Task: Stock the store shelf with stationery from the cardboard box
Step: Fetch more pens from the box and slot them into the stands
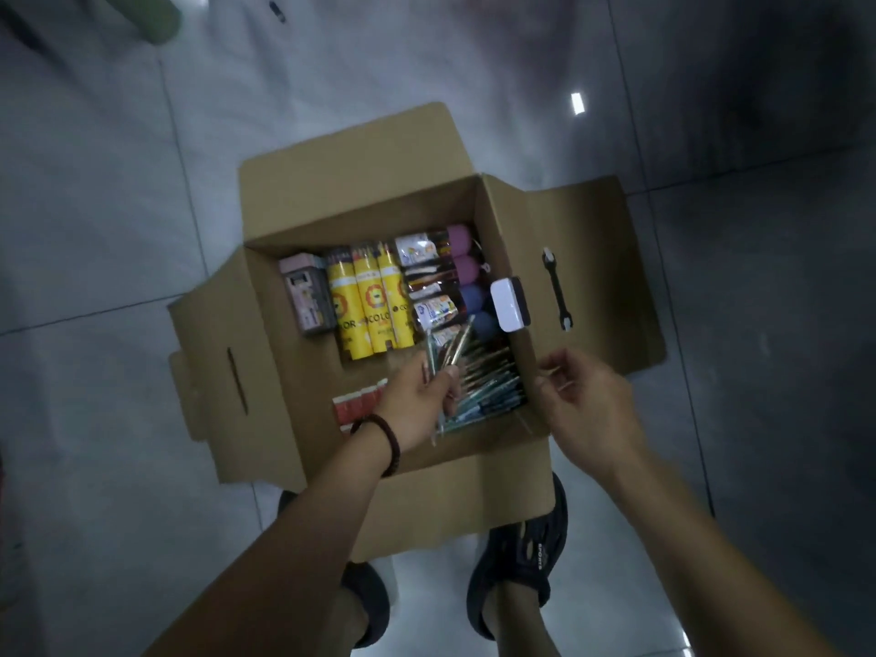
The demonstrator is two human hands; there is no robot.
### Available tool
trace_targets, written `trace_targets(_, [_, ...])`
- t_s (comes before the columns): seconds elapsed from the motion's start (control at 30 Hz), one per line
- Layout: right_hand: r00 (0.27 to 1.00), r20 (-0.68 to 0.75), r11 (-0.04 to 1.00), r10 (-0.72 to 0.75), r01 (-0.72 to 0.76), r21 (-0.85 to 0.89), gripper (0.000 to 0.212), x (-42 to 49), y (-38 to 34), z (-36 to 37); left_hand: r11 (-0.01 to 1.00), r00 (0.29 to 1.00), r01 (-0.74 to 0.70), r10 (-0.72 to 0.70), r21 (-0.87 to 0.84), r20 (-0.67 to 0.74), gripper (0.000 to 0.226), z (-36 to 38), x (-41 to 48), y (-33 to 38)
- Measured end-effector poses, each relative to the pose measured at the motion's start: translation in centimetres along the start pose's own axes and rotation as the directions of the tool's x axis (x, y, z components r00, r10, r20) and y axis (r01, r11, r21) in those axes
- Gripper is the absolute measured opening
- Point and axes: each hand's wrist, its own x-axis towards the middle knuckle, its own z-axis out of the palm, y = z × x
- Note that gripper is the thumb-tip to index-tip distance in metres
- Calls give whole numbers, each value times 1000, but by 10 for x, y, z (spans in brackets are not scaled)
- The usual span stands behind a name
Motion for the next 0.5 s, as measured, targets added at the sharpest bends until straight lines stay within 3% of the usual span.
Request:
trace_targets(0.07, [999,14,998,-52,52,23,8,-28,-43,-9,954,999,35,-24,-297,42,15,-31,-50,31])
trace_targets(0.17, [991,74,988,-108,98,121,8,-53,-91,-17,862,994,69,-17,-503,107,25,-48,-104,62])
trace_targets(0.4, [947,148,874,-285,194,446,25,-176,-294,-97,803,966,39,122,-595,228,35,-158,-299,196])
trace_targets(0.5, [877,258,828,-406,233,511,23,-237,-379,-133,816,948,30,161,-577,276,33,-206,-388,251])
